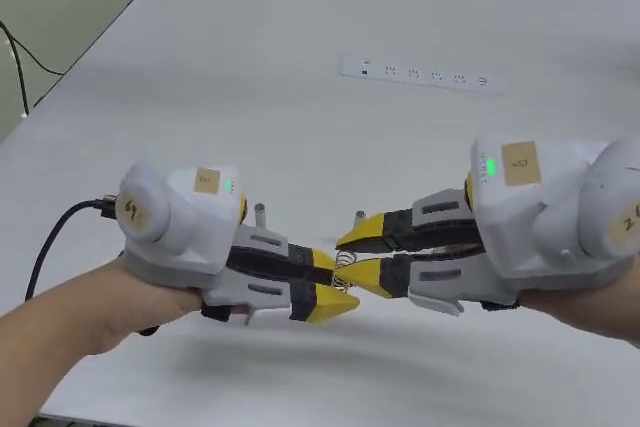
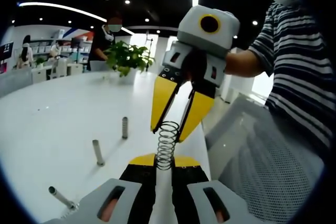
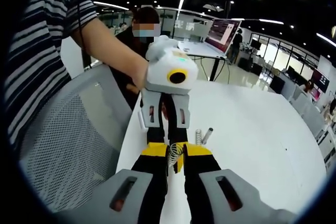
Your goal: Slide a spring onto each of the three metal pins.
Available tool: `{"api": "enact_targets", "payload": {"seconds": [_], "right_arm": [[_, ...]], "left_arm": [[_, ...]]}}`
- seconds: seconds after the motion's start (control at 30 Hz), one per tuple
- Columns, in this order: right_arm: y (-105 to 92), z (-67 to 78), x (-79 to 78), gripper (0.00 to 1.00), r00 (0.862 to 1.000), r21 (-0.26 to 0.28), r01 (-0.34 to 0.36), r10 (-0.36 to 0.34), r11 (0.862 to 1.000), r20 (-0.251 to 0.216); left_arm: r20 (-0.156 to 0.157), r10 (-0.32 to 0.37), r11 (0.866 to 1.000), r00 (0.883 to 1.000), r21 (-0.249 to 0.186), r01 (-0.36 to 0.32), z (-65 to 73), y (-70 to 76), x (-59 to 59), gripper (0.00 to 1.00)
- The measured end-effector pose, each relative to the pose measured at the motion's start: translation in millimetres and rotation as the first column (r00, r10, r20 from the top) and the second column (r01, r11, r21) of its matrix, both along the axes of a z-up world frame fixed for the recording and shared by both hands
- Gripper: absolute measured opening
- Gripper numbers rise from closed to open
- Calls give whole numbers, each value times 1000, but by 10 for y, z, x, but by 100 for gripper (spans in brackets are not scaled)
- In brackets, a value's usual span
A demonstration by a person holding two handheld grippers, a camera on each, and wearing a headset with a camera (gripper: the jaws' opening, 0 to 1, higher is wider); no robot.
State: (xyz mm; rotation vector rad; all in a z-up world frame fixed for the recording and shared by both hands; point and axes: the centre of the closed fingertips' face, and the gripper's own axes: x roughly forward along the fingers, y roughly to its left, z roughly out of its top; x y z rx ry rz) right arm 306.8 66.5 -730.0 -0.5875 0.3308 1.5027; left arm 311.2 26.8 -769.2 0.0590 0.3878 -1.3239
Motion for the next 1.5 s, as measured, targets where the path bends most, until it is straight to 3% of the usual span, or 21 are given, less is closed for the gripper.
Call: {"api": "enact_targets", "payload": {"seconds": [0.3,0.37,0.6,1.5], "right_arm": [[14,43,9,7,999,22,-4,3,1000,49],[9,38,-6,7,996,14,-23,22,1000,82],[5,22,-29,7,992,-1,-42,42,999,117],[-3,63,13,7,990,4,-40,39,999,133]], "left_arm": [[0,17,1000,1000,-7,-17,34,27,42,2],[-2,17,1000,1000,-5,-17,30,27,35,2],[3,18,1000,1000,5,-18,14,14,15,3],[-24,58,998,998,-6,-58,36,73,65,7]]}}
